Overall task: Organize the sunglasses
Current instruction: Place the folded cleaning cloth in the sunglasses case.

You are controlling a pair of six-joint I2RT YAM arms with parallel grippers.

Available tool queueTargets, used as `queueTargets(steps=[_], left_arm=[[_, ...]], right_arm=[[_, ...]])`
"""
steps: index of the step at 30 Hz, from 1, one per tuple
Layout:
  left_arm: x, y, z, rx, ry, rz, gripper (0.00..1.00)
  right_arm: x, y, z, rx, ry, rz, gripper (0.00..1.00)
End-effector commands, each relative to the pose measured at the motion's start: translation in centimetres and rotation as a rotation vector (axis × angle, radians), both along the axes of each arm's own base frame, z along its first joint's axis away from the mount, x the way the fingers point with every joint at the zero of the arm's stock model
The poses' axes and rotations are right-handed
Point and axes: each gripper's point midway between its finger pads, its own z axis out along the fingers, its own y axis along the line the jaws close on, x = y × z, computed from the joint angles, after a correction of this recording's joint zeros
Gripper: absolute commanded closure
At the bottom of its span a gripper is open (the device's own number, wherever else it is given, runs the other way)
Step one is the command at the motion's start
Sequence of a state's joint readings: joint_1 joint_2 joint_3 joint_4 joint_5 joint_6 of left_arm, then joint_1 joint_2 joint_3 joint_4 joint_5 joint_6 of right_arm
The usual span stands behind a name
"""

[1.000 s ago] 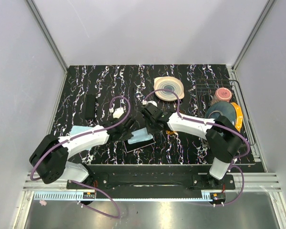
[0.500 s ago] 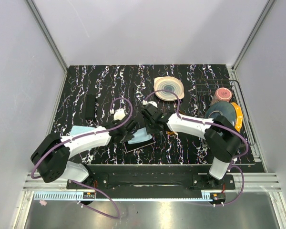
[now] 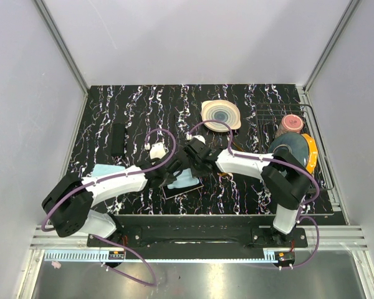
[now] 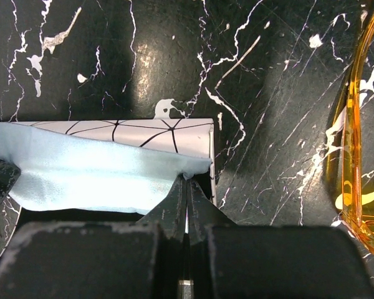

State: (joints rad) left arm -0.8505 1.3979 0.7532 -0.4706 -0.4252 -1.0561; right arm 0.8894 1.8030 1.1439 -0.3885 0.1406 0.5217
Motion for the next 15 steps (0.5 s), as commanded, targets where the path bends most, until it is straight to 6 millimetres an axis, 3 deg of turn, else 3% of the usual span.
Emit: queueTargets(steps=[1,15], left_arm=[[-0.9,0.9,-2.4,0.059,0.062,0.028,1.00],[-2.5,1.7,-4.1,0.104,0.117,0.042,1.00]], right_arm=[[0.2,0.4,-0.2,0.000,-0.020,-0.007,1.00],[0.3,0.4,-0.3,-0.013,-0.024,-0.005,1.00]])
